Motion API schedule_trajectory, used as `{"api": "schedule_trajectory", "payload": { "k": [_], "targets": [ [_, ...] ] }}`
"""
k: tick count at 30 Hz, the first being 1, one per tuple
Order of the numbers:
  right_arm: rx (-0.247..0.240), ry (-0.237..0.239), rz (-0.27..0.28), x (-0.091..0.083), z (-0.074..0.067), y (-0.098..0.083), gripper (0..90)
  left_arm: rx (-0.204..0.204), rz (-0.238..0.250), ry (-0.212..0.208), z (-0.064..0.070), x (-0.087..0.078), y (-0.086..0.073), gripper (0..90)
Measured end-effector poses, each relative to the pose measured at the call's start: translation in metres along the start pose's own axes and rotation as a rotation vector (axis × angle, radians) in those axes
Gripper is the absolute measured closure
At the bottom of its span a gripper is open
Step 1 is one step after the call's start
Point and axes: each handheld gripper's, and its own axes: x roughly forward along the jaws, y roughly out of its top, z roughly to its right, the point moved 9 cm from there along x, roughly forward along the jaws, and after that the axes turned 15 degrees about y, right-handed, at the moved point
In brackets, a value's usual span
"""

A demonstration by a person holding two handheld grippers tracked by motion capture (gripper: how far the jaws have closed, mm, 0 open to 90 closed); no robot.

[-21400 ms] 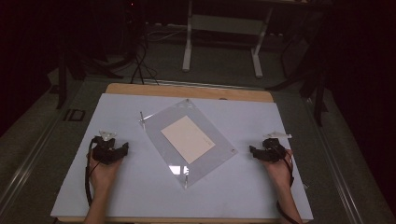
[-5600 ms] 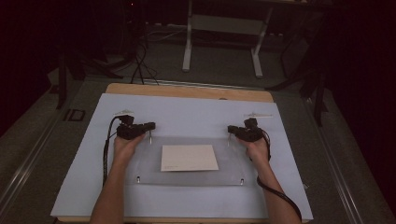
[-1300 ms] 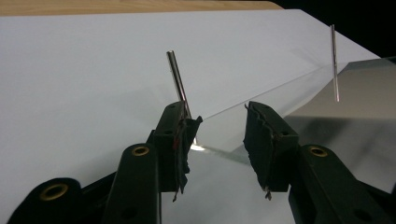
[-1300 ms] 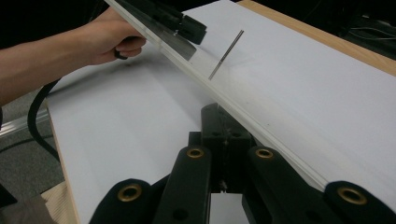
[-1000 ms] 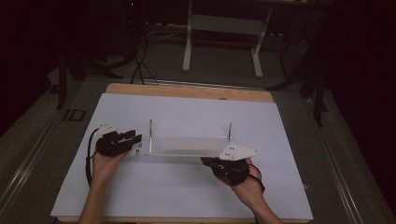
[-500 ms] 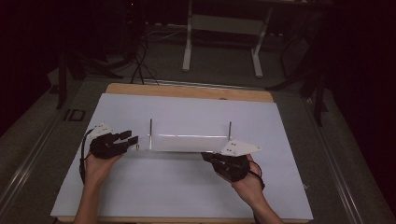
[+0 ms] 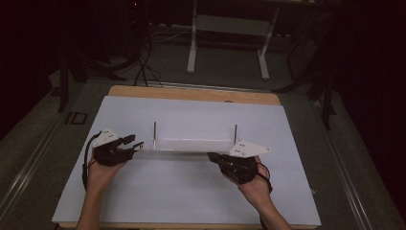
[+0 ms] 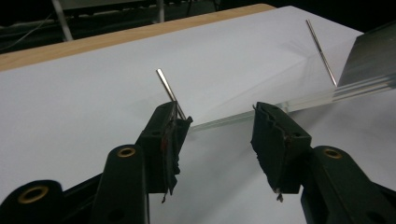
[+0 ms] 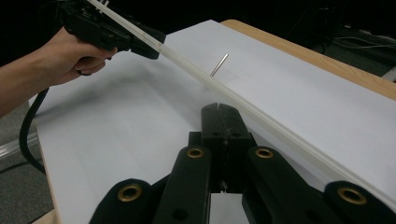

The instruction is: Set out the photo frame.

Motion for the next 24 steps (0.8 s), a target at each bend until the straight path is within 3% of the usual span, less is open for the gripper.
{"api": "schedule_trajectory", "payload": {
  "k": [6, 13, 20, 24],
  "targets": [
    [0.005, -0.004, 0.007, 0.000, 0.002, 0.002, 90.0, 0.014, 0.009, -0.031, 0.003, -0.005, 0.001, 57.9],
    [0.007, -0.008, 0.016, 0.000, 0.005, 0.006, 90.0, 0.044, 0.019, -0.046, 0.007, -0.008, 0.002, 53.0],
    [0.009, -0.011, 0.022, -0.001, 0.007, 0.008, 90.0, 0.107, 0.038, -0.062, 0.023, -0.006, 0.010, 47.4],
    [0.010, -0.013, 0.028, -0.002, 0.008, 0.010, 90.0, 0.111, 0.060, -0.076, 0.031, -0.003, 0.015, 45.5]
  ]
}}
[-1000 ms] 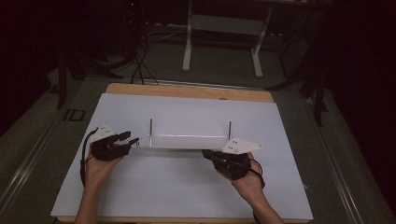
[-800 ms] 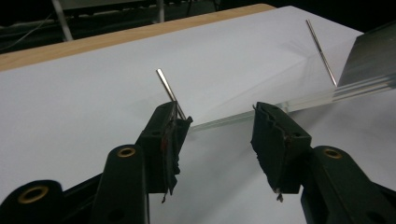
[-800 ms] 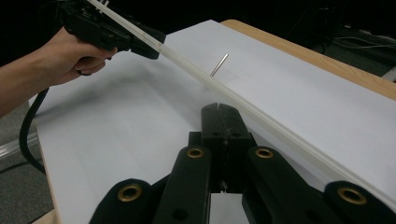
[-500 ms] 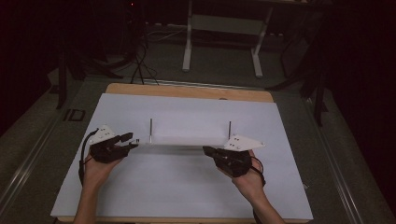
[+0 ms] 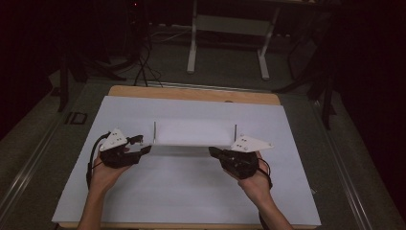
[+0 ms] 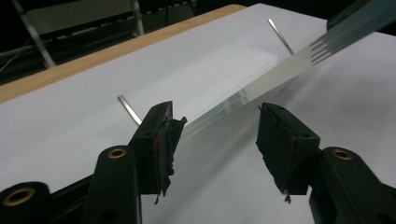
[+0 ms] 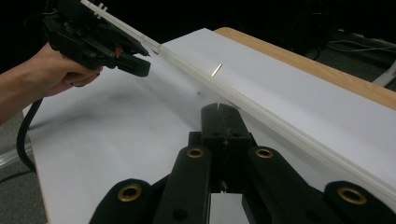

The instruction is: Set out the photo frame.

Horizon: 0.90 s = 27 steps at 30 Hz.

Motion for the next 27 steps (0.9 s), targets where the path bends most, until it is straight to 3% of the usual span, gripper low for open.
{"api": "schedule_trajectory", "payload": {
  "k": [15, 23, 27],
  "targets": [
    [0.005, -0.003, 0.004, 0.000, 0.002, 0.003, 90.0, 0.012, 0.063, 0.003, 0.016, 0.010, 0.014, 38.7],
    [0.008, -0.009, 0.014, 0.000, 0.005, 0.007, 90.0, 0.003, 0.109, 0.062, 0.015, 0.012, 0.016, 42.9],
    [0.005, -0.012, 0.018, -0.001, 0.006, 0.009, 90.0, 0.005, 0.112, 0.072, 0.014, 0.012, 0.016, 43.3]
  ]
}}
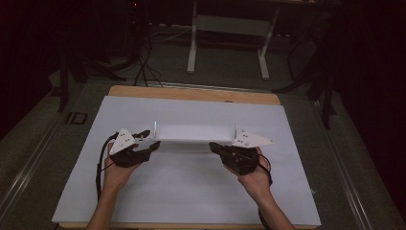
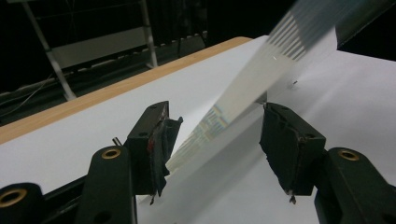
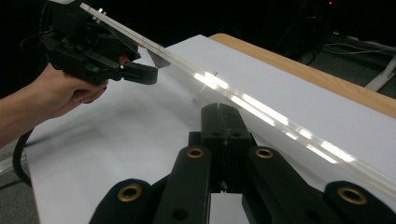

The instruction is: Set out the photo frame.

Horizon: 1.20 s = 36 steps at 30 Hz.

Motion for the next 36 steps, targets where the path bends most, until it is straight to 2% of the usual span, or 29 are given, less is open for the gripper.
{"api": "schedule_trajectory", "payload": {
  "k": [6, 9, 10, 12, 16, 20, 25, 26, 30, 32, 36],
  "targets": [
    [-0.001, -0.020, 0.007, -0.003, 0.006, 0.003, 89.7, -0.011, 0.015, 0.017, -0.002, 0.003, 0.003, 43.3],
    [-0.001, -0.022, 0.010, -0.004, 0.008, 0.004, 85.7, -0.013, 0.013, 0.020, -0.003, 0.004, 0.004, 44.0],
    [-0.009, -0.025, 0.008, -0.005, 0.009, 0.005, 80.1, -0.010, -0.001, 0.016, -0.005, 0.005, 0.005, 44.5],
    [-0.024, -0.046, 0.004, -0.007, 0.011, 0.005, 78.1, -0.012, -0.015, 0.008, -0.006, 0.006, 0.007, 45.1],
    [-0.026, -0.050, 0.004, -0.010, 0.013, 0.004, 75.3, -0.013, -0.025, 0.000, -0.007, 0.007, 0.008, 45.7],
    [-0.016, -0.064, 0.003, -0.016, 0.022, -0.002, 67.2, -0.017, -0.042, -0.006, -0.009, 0.008, 0.010, 46.1],
    [0.024, -0.081, 0.012, -0.024, 0.034, -0.011, 66.9, -0.028, -0.052, -0.003, -0.012, 0.012, 0.013, 46.2],
    [0.034, -0.100, 0.004, -0.029, 0.040, -0.015, 66.9, -0.035, -0.052, 0.002, -0.013, 0.014, 0.015, 46.3],
    [0.035, -0.144, -0.002, -0.039, 0.052, -0.022, 66.5, -0.042, -0.048, 0.007, -0.016, 0.017, 0.017, 46.7],
    [0.036, -0.152, -0.004, -0.041, 0.055, -0.023, 66.5, -0.044, -0.047, 0.007, -0.016, 0.018, 0.018, 46.7],
    [0.067, -0.195, -0.008, -0.053, 0.071, -0.033, 65.9, -0.052, -0.050, 0.015, -0.018, 0.021, 0.020, 46.8]
  ]
}}
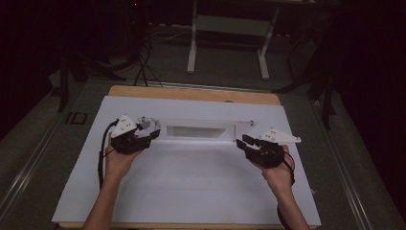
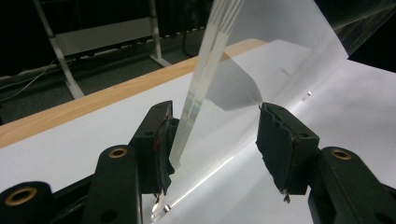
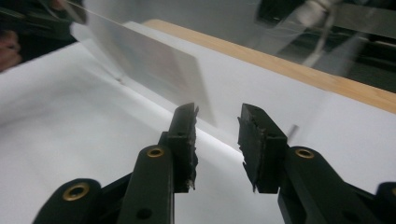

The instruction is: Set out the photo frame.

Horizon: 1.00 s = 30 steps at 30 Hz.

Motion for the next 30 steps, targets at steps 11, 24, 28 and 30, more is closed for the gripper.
{"api": "schedule_trajectory", "payload": {
  "k": [11, 24, 28, 30],
  "targets": [
    [-0.012, -0.082, -0.026, -0.002, 0.026, -0.004, 61.0, -0.014, 0.001, 0.013, -0.004, 0.006, 0.004, 46.9],
    [0.026, -0.105, -0.028, 0.009, 0.048, -0.001, 57.5, -0.029, -0.006, 0.015, -0.007, 0.011, 0.008, 47.0],
    [0.027, -0.104, -0.025, 0.013, 0.051, 0.000, 55.2, -0.036, -0.007, 0.013, -0.008, 0.013, 0.009, 47.0],
    [0.014, -0.098, -0.021, 0.015, 0.053, 0.001, 54.2, -0.039, -0.006, 0.015, -0.009, 0.014, 0.009, 47.1]
  ]
}}
